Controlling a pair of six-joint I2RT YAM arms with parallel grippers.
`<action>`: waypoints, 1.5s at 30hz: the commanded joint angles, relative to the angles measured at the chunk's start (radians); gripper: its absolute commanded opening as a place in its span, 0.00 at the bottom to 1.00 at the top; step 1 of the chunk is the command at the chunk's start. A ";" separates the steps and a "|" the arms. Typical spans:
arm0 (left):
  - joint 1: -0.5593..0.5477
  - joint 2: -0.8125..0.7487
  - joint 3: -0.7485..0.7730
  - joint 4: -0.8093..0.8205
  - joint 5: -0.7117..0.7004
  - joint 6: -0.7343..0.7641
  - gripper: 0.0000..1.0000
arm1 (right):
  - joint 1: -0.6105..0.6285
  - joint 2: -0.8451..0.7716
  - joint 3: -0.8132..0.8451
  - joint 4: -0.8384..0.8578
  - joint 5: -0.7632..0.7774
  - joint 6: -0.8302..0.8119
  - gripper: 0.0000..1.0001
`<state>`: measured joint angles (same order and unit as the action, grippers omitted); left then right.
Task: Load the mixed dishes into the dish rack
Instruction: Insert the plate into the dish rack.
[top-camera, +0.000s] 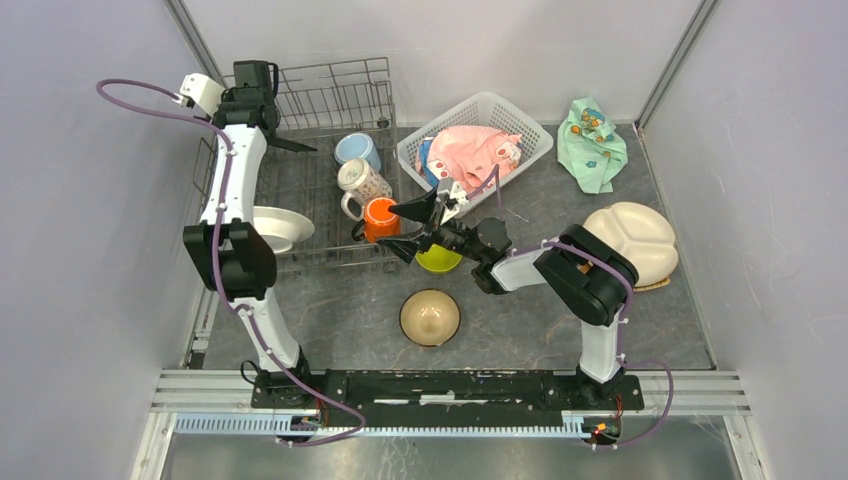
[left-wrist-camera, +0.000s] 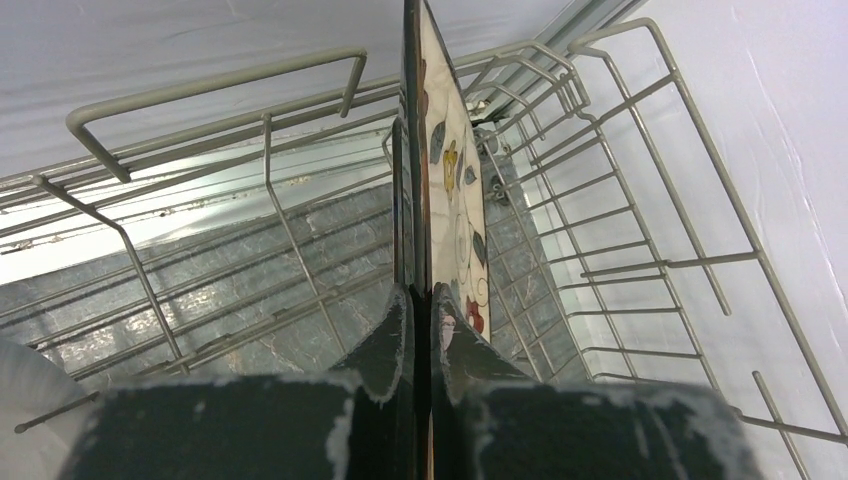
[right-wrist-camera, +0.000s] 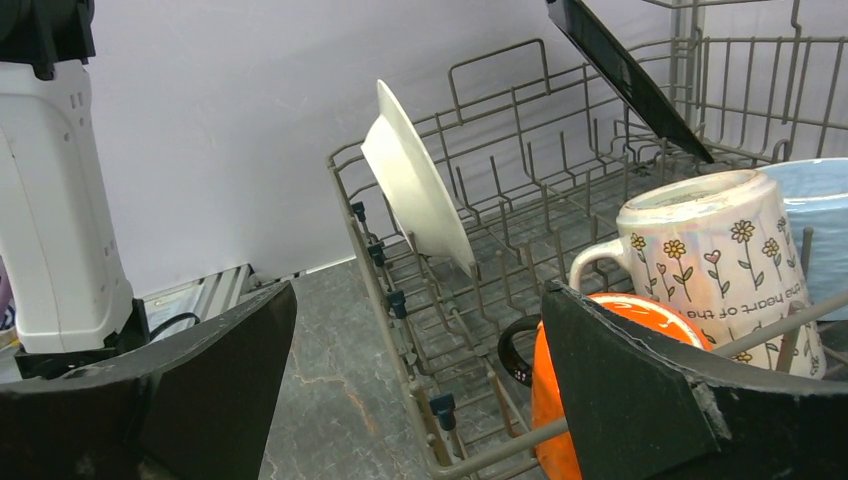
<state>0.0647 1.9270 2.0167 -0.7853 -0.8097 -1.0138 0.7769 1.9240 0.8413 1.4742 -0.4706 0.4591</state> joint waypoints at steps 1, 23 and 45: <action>-0.019 -0.117 0.112 0.113 -0.104 -0.076 0.02 | 0.003 -0.032 0.038 0.483 -0.023 0.030 0.98; -0.033 -0.130 0.128 0.063 -0.151 -0.119 0.02 | 0.019 -0.021 0.052 0.484 -0.042 0.017 0.98; -0.054 -0.130 0.126 -0.031 -0.246 -0.203 0.02 | 0.026 -0.027 0.048 0.484 -0.048 0.018 0.98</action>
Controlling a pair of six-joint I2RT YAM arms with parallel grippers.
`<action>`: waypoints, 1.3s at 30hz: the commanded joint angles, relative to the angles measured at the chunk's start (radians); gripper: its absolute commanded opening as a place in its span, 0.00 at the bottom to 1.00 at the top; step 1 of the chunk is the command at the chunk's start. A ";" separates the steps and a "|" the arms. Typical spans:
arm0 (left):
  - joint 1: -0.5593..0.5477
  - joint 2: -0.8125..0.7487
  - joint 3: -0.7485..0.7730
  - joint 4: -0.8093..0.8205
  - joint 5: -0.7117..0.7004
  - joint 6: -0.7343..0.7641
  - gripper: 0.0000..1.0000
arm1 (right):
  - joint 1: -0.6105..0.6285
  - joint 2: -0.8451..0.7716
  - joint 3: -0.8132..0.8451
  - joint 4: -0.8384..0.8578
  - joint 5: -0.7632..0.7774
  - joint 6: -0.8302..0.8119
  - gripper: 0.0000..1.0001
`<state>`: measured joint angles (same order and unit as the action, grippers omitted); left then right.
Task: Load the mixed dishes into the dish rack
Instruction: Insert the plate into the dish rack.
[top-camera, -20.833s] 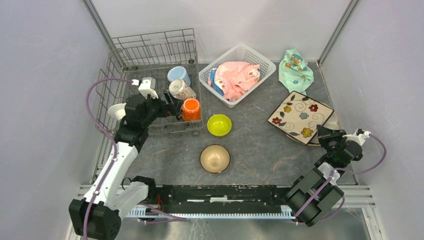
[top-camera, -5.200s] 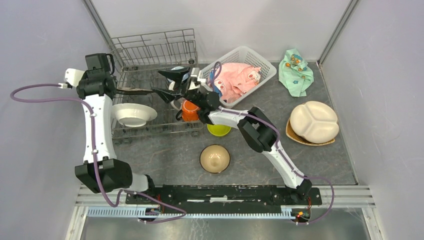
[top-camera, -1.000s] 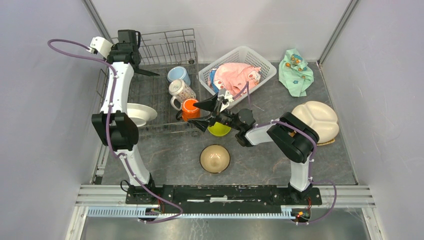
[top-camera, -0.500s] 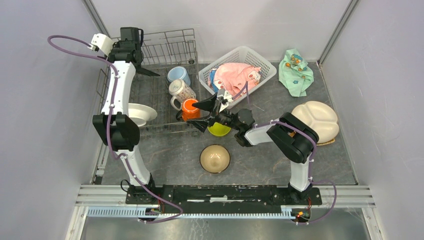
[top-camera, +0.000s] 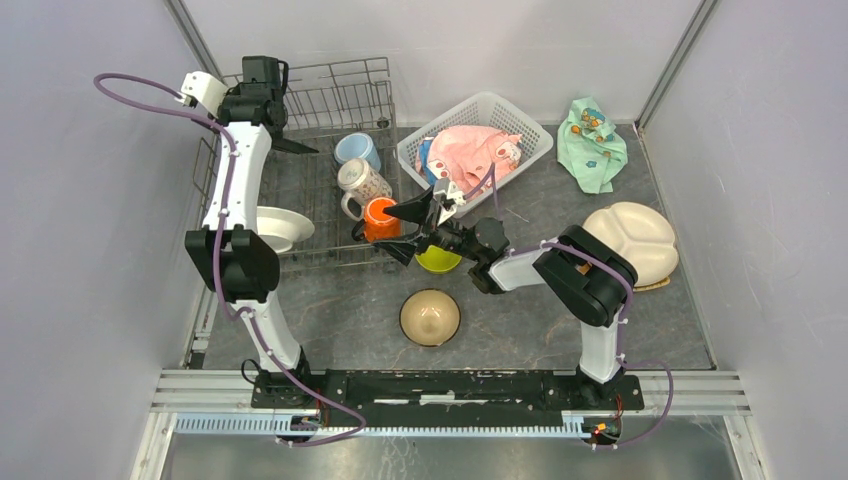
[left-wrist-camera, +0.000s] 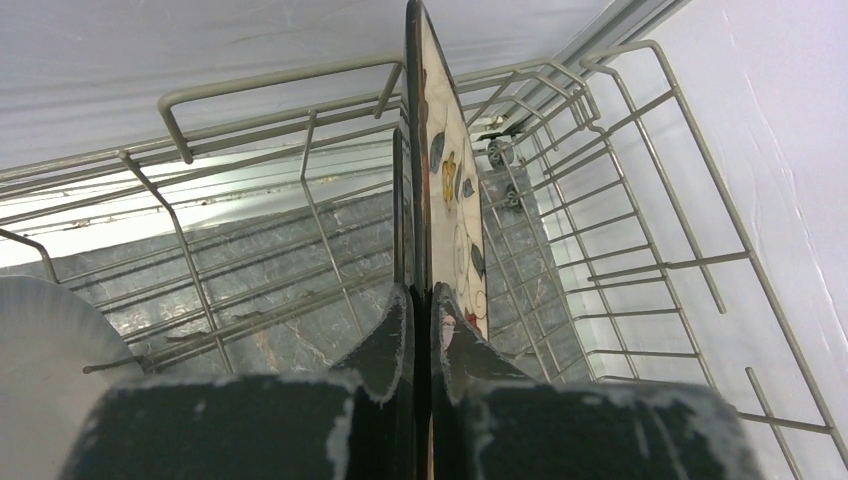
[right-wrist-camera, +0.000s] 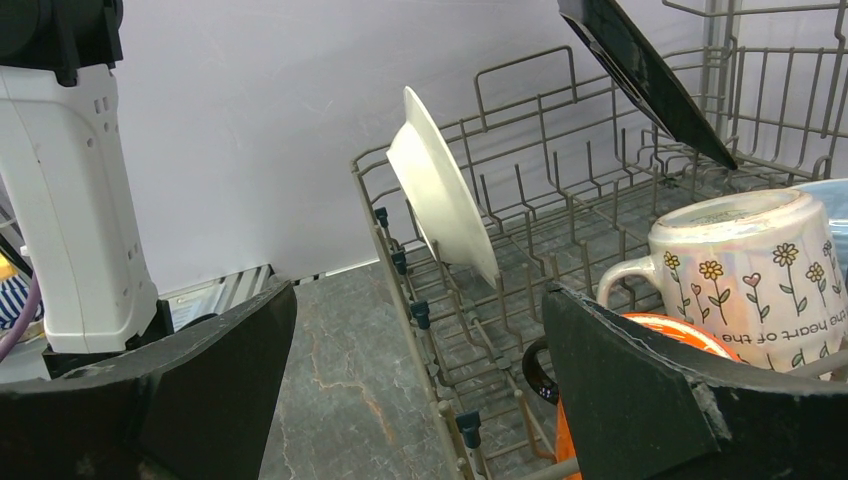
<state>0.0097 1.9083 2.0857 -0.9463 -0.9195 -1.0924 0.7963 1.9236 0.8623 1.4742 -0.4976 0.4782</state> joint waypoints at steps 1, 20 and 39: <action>0.002 -0.109 0.056 0.128 -0.140 -0.129 0.02 | 0.006 -0.028 0.026 0.483 -0.022 -0.001 0.98; 0.002 -0.084 0.092 0.081 -0.144 -0.195 0.02 | 0.015 -0.031 0.029 0.484 -0.023 0.001 0.98; 0.001 -0.121 0.113 0.082 -0.128 -0.137 0.02 | 0.026 -0.071 0.009 0.442 0.003 -0.023 0.98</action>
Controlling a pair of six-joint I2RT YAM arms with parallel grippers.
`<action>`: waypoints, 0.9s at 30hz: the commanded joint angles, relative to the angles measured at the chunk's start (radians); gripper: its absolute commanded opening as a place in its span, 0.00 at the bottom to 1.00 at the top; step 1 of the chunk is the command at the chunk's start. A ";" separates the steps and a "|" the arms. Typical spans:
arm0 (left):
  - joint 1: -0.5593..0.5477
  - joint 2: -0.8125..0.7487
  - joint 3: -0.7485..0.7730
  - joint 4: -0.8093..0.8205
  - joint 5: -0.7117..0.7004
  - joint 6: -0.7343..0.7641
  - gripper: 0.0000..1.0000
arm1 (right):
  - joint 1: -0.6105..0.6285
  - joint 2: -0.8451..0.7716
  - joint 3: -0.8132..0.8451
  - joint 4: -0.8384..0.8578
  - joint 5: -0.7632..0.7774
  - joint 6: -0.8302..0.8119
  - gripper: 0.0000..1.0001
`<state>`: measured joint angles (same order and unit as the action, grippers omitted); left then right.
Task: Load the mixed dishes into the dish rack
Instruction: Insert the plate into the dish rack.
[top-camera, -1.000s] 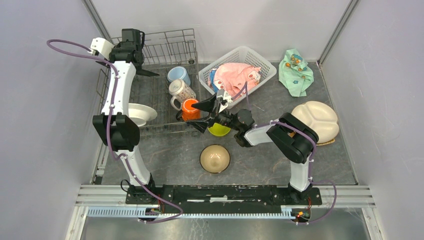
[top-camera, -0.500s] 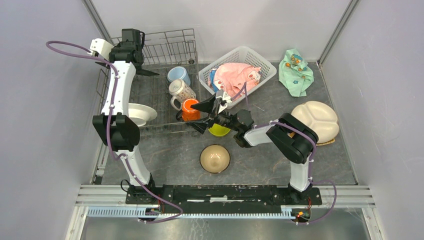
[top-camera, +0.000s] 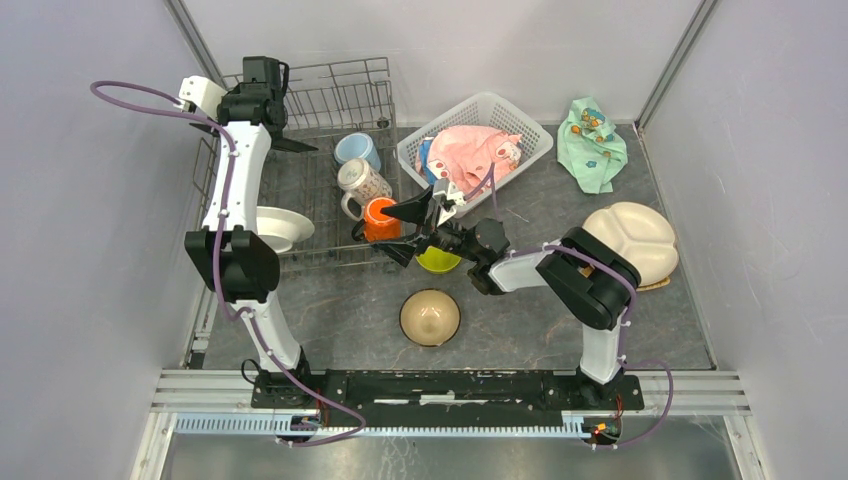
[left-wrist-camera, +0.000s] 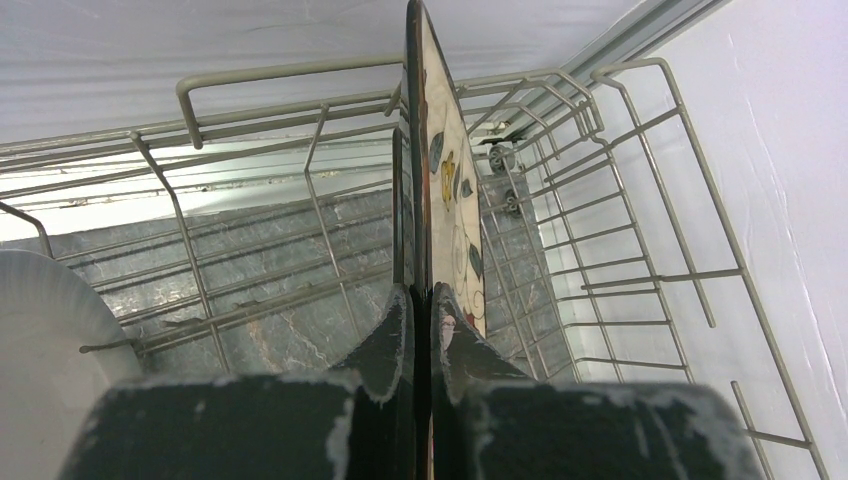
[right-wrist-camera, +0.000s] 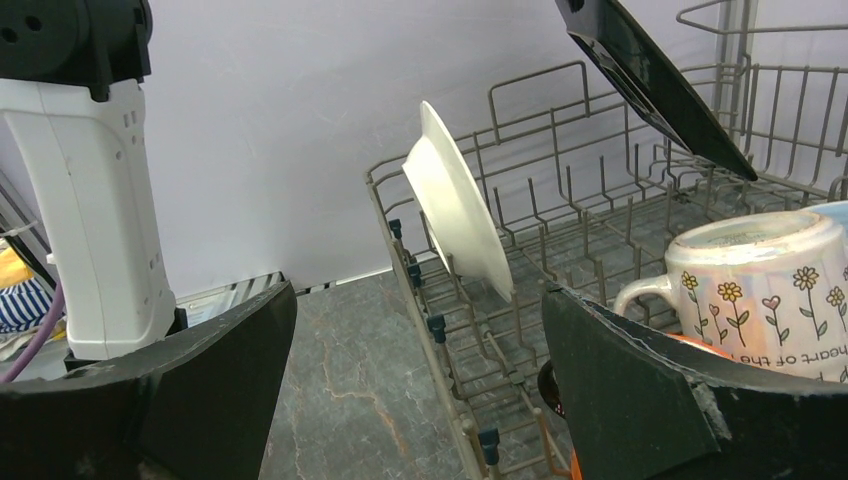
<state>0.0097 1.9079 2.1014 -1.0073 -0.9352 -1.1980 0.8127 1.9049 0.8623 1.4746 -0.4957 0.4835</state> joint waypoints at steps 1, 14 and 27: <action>0.001 -0.122 0.102 0.144 -0.114 -0.026 0.02 | 0.010 -0.054 0.009 0.441 0.002 -0.029 0.98; -0.028 -0.131 0.115 0.167 -0.120 0.027 0.02 | 0.013 -0.051 0.012 0.447 -0.003 -0.030 0.98; -0.033 -0.208 0.008 0.151 -0.149 -0.017 0.02 | 0.020 -0.046 0.017 0.445 -0.003 -0.034 0.98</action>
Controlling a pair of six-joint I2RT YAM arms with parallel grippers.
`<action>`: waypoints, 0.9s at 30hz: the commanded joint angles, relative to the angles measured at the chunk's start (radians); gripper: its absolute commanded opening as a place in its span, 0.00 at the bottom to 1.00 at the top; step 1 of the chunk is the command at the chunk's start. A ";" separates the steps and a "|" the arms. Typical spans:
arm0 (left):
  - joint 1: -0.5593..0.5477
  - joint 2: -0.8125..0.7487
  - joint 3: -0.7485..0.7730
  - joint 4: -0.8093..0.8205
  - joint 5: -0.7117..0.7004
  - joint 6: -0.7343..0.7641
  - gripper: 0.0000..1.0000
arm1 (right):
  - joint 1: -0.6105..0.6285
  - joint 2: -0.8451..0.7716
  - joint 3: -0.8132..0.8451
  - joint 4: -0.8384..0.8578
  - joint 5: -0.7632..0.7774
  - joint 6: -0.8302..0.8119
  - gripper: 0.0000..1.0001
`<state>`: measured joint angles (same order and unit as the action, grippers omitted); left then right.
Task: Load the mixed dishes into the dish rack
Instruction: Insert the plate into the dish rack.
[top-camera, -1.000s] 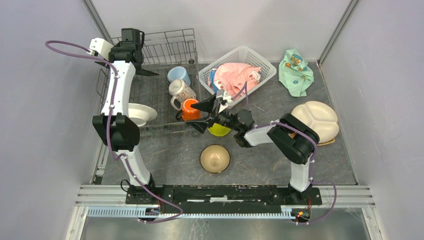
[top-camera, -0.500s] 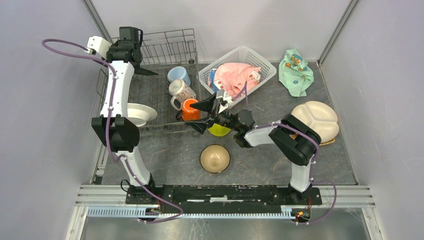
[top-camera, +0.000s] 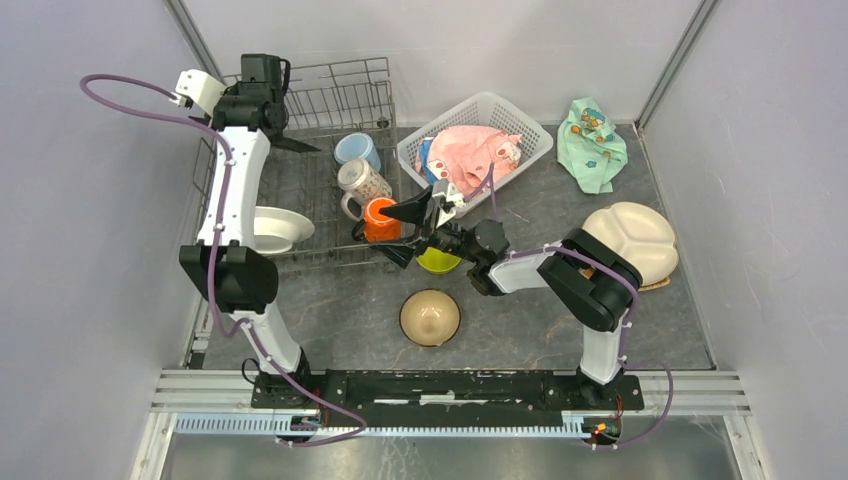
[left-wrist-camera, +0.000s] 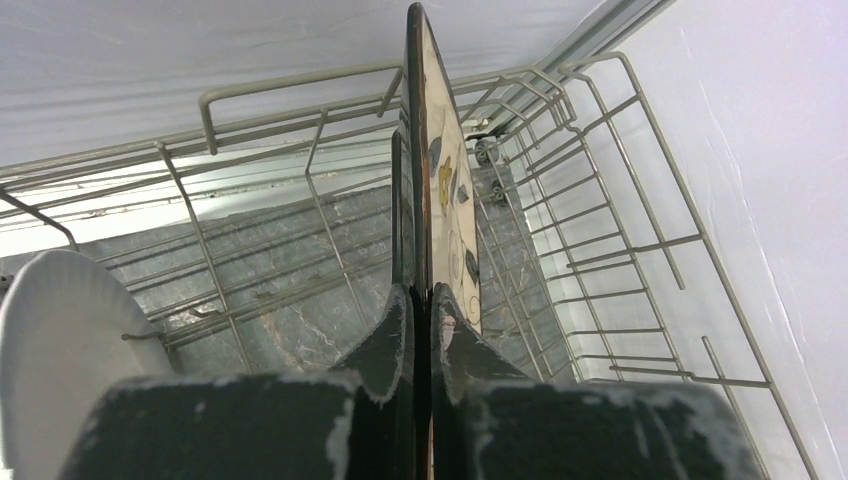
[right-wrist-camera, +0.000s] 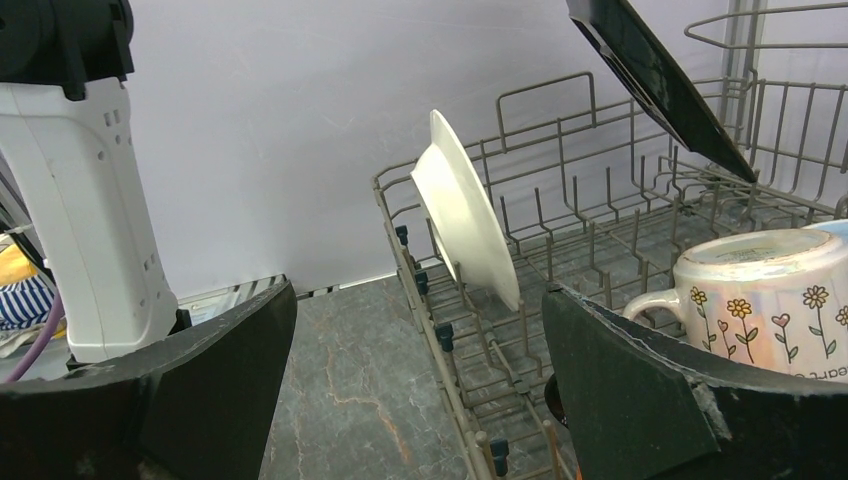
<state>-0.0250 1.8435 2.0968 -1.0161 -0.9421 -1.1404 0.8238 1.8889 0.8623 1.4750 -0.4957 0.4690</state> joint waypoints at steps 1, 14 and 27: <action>0.002 -0.147 0.002 0.156 -0.146 -0.080 0.02 | 0.011 -0.030 0.015 0.445 -0.003 -0.021 0.98; 0.012 -0.124 -0.012 0.107 -0.197 -0.118 0.02 | 0.011 -0.030 0.014 0.444 -0.006 -0.026 0.98; 0.023 0.021 0.098 0.093 -0.178 -0.135 0.02 | 0.011 -0.030 0.004 0.441 -0.008 -0.046 0.98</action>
<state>-0.0074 1.8629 2.0903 -1.0687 -0.9962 -1.1816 0.8314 1.8889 0.8623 1.4750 -0.4961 0.4507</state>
